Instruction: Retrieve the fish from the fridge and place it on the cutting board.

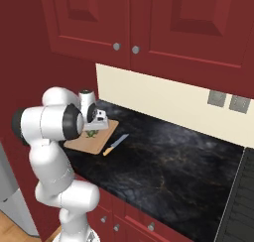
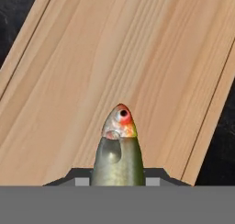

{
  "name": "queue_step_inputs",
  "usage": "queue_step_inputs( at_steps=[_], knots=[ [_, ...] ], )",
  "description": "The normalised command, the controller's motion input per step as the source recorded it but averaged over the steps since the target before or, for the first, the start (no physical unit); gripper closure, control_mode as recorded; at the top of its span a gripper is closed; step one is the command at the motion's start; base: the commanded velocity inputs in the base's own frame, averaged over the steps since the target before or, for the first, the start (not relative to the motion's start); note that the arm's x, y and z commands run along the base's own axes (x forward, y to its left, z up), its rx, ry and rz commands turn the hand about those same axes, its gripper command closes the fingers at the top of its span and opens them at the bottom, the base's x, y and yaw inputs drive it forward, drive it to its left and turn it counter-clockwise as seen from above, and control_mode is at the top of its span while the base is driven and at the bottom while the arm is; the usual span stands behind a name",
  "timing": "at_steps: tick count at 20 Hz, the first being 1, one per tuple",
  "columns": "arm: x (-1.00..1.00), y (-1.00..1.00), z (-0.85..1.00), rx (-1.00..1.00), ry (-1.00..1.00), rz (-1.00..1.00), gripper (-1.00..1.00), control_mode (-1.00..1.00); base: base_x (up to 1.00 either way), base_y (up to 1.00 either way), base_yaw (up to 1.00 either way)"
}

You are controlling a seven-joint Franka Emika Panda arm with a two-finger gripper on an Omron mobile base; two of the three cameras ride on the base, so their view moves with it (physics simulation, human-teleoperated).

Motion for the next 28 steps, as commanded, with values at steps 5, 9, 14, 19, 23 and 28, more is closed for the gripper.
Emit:
queue_step_inputs(
  at_steps=[5,9,14,19,23,28],
  knots=[
    [0.58,0.09,-0.37,0.00,0.00,0.00,1.00,-1.00,0.00,0.00,0.00],
    [0.44,0.06,-0.28,0.00,0.00,0.00,1.00,-1.00,0.00,0.00,0.00],
    [0.04,0.02,-0.01,0.00,0.01,0.00,-1.00,-1.00,0.00,0.00,0.00],
    [0.00,0.00,0.00,0.00,0.00,0.00,-1.00,-1.00,0.00,0.00,0.00],
    [0.00,0.00,0.00,0.00,0.00,0.00,-1.00,-1.00,0.00,0.00,0.00],
    [-0.02,0.00,0.00,0.00,0.00,0.00,-1.00,-1.00,0.00,0.00,0.00]
  ],
)
